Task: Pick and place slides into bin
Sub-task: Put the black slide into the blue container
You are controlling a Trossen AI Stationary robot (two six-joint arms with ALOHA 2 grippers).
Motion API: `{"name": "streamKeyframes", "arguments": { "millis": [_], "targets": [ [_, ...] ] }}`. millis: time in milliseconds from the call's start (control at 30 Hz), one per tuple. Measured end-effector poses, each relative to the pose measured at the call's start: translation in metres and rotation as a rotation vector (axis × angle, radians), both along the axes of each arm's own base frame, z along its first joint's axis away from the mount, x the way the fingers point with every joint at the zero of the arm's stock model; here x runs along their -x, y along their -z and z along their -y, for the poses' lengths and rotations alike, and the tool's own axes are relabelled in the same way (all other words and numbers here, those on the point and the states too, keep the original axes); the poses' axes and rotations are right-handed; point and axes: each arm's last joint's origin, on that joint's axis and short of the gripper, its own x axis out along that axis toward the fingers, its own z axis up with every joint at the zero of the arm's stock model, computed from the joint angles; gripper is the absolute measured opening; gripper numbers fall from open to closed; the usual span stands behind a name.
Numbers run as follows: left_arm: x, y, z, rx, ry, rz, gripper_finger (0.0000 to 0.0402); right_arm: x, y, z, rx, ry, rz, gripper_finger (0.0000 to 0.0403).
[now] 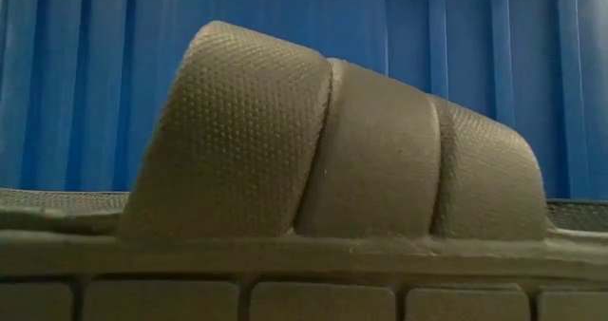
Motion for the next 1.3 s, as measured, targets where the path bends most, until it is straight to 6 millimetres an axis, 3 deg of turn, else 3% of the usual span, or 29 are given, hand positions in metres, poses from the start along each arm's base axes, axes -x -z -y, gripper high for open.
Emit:
{"name": "streamKeyframes", "arguments": {
  "millis": [167, 267, 367, 533, 700, 800, 900, 1067, 1200, 1300],
  "targets": [
    [0.002, 0.001, 0.003, 0.037, 0.101, -0.022, 0.0378, -0.009, 0.0, 0.013, 0.024, 0.029, -0.012, 0.0193],
    [-0.003, -0.004, -0.001, 0.009, -0.018, 0.026, 0.0378, -0.015, 0.0, 0.019, 0.021, 0.062, 0.003, 0.0193],
    [-0.021, -0.011, -0.008, -0.025, -0.086, 0.097, 0.0378, -0.019, -0.001, 0.023, 0.036, 0.098, 0.044, 0.0193],
    [-0.061, -0.022, -0.019, -0.014, -0.033, 0.21, 0.0378, -0.016, -0.015, 0.028, 0.131, 0.178, 0.229, 0.0193],
    [-0.086, -0.024, -0.024, 0.009, 0.067, 0.246, 0.0378, -0.006, -0.042, 0.035, 0.157, 0.164, 0.317, 0.0193],
    [-0.096, -0.019, -0.027, 0.018, 0.075, 0.213, 0.0378, 0.002, -0.055, 0.035, 0.081, 0.123, 0.292, 0.0193],
    [-0.098, -0.017, -0.027, 0.017, 0.077, 0.205, 0.0378, 0.007, -0.061, 0.027, -0.016, 0.02, 0.231, 0.0193],
    [-0.098, -0.017, -0.027, -0.009, 0.079, 0.217, 0.0378, 0.008, -0.053, 0.009, 0.043, -0.04, 0.294, 0.0193],
    [-0.092, -0.015, -0.025, -0.069, 0.104, 0.213, 0.0378, 0.02, -0.069, 0.011, 0.179, 0.042, 0.493, 0.0193],
    [-0.093, -0.006, -0.019, -0.111, 0.137, 0.158, 0.0378, 0.038, -0.097, 0.01, 0.331, 0.069, 0.697, 0.0193]
  ]
}}
